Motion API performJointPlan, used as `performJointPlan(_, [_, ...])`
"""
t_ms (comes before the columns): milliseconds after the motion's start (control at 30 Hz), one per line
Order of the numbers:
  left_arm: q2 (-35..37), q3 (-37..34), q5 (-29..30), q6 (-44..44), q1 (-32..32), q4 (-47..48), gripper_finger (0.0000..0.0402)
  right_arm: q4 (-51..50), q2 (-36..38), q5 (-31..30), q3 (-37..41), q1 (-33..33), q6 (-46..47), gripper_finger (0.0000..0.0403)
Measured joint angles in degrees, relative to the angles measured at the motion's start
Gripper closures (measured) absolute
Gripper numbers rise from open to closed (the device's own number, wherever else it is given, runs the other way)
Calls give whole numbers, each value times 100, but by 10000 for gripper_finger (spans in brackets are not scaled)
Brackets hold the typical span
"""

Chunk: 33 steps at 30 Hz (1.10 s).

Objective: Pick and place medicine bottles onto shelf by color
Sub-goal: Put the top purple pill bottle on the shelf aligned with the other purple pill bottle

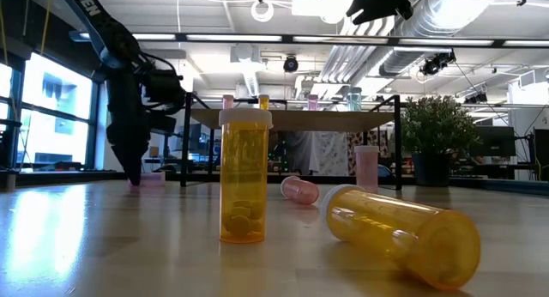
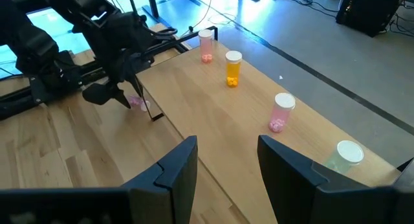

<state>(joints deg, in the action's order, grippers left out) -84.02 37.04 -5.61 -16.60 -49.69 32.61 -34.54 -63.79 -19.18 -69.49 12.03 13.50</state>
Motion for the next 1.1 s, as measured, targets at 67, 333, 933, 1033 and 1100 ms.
performJointPlan(67, [-21, 3, 34, -81, 17, -1, 183, 1, 0, -1, 0, 0, 41, 249])
performJointPlan(333, [-28, 2, 95, -161, 31, -44, 250, 1, 0, -10, 0, -1, 108, 249])
performJointPlan(933, [-30, -4, -311, -159, 13, 146, 311, 0, 0, -3, 0, 0, 107, 249])
performJointPlan(1033, [-5, -1, -340, -50, 15, 340, 310, -24, 0, 6, 0, 0, 107, 249])
performJointPlan(1100, [99, -14, -338, 64, 15, 486, 310, -55, 0, 9, 0, -1, 107, 249])
